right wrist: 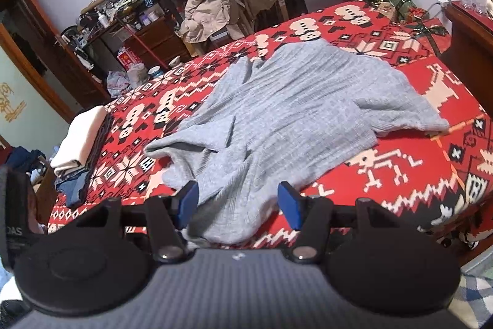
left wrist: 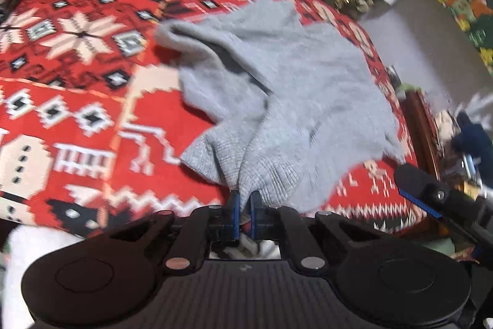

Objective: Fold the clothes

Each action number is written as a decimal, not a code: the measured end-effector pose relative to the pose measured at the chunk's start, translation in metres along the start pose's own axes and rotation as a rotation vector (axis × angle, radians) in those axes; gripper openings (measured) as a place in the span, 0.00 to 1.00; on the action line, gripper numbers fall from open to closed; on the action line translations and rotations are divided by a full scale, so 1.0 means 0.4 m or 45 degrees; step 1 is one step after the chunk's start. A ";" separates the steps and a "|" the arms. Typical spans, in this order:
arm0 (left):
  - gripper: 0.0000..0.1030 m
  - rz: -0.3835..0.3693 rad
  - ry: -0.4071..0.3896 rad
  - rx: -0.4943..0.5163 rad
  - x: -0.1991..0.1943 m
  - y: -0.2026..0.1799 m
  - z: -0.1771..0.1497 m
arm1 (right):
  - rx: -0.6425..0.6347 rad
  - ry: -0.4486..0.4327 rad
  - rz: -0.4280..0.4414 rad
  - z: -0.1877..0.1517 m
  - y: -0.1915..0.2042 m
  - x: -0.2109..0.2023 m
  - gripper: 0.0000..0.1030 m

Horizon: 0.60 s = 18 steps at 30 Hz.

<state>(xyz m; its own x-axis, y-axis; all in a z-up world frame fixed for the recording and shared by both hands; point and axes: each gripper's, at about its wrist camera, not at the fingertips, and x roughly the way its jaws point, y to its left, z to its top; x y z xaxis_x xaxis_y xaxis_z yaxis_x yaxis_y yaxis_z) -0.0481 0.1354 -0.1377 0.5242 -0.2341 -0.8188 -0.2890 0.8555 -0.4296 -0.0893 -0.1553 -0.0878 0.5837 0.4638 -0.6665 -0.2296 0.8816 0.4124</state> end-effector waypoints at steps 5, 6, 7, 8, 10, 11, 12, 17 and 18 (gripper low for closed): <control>0.06 0.037 -0.052 -0.092 -0.017 0.069 0.033 | -0.127 0.037 0.015 0.053 0.046 0.039 0.60; 0.06 0.046 -0.061 -0.108 -0.017 0.082 0.035 | -0.173 0.056 0.013 0.071 0.058 0.053 0.59; 0.05 0.048 -0.061 -0.119 -0.015 0.090 0.035 | -0.216 0.070 0.009 0.090 0.072 0.068 0.59; 0.05 0.031 -0.046 -0.132 -0.010 0.097 0.032 | -0.259 0.083 0.009 0.110 0.087 0.083 0.60; 0.07 -0.001 -0.017 -0.157 0.000 0.110 0.026 | -0.344 0.114 0.026 0.151 0.123 0.119 0.59; 0.12 -0.022 -0.001 -0.171 0.005 0.116 0.022 | -0.384 0.136 0.045 0.170 0.146 0.143 0.59; 0.14 -0.056 0.015 -0.189 0.010 0.120 0.016 | -0.415 0.161 0.069 0.187 0.169 0.168 0.59; 0.33 -0.180 0.058 -0.254 0.014 0.134 0.003 | -0.573 0.299 0.144 0.222 0.303 0.330 0.59; 0.33 -0.186 0.060 -0.258 0.012 0.135 0.003 | -0.627 0.322 0.145 0.216 0.332 0.363 0.59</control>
<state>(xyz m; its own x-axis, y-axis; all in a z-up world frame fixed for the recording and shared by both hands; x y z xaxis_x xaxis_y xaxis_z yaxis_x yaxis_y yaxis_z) -0.0602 0.1813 -0.1644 0.5360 -0.3739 -0.7569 -0.3697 0.7021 -0.6086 0.0324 0.0214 -0.0759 0.3430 0.5114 -0.7879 -0.6517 0.7337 0.1925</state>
